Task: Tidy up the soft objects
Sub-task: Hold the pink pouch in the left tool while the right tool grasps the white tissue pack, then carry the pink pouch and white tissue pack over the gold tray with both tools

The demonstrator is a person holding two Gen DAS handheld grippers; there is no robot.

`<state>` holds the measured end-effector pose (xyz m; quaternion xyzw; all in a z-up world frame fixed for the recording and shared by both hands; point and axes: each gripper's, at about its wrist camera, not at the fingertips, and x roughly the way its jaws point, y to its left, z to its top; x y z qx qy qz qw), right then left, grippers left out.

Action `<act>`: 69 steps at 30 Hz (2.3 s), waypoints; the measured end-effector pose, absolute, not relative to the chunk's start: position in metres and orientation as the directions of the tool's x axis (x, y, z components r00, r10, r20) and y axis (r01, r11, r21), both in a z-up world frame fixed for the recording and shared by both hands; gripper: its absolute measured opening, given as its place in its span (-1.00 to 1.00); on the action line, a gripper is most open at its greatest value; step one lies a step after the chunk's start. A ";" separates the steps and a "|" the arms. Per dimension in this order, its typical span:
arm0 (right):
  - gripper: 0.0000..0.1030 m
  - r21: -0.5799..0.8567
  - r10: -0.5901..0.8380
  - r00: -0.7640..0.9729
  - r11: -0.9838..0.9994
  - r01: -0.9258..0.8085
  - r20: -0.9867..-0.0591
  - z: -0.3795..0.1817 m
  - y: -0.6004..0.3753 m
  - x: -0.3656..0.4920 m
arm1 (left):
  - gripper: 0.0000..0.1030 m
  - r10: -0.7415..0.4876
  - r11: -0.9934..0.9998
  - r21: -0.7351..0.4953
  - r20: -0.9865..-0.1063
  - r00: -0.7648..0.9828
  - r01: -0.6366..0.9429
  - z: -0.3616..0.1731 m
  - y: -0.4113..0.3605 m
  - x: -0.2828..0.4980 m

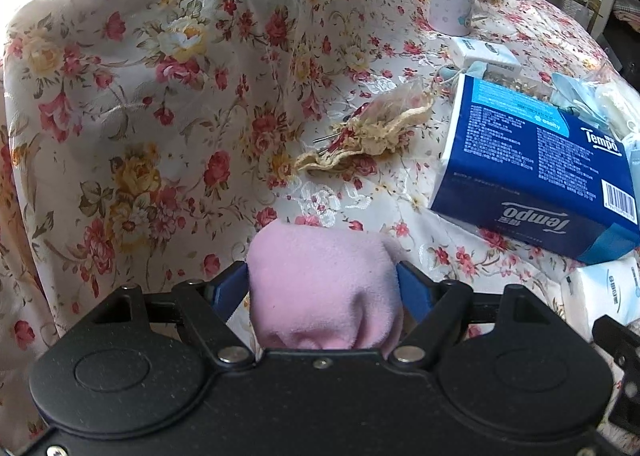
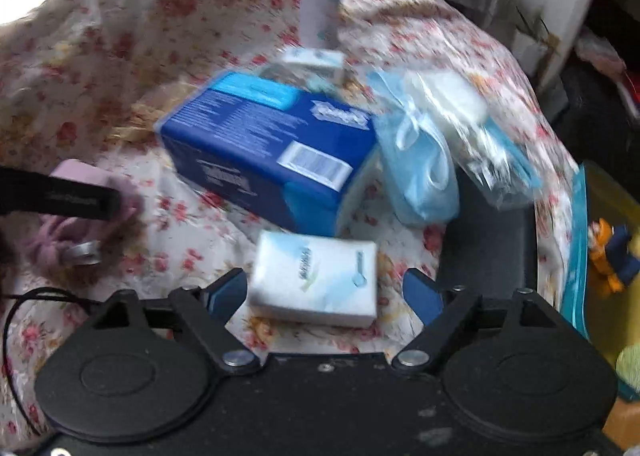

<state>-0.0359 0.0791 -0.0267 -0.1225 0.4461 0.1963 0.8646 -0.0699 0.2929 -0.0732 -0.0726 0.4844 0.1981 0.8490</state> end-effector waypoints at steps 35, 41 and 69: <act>0.45 0.144 0.293 0.413 0.924 -0.354 -0.863 -0.052 0.069 -0.018 | 0.60 0.134 0.939 -0.025 -0.892 0.431 -0.343 -0.101 0.303 -0.054; 0.44 0.178 0.334 0.428 0.915 -0.363 -0.840 -0.036 0.062 -0.031 | 0.20 0.165 0.945 0.023 -0.893 0.417 -0.326 -0.089 0.295 -0.051; 0.44 0.173 0.027 0.682 0.974 0.148 -0.731 0.052 -0.077 -0.104 | 0.20 -0.036 0.999 -0.047 -0.840 0.541 -0.007 0.027 0.166 -0.038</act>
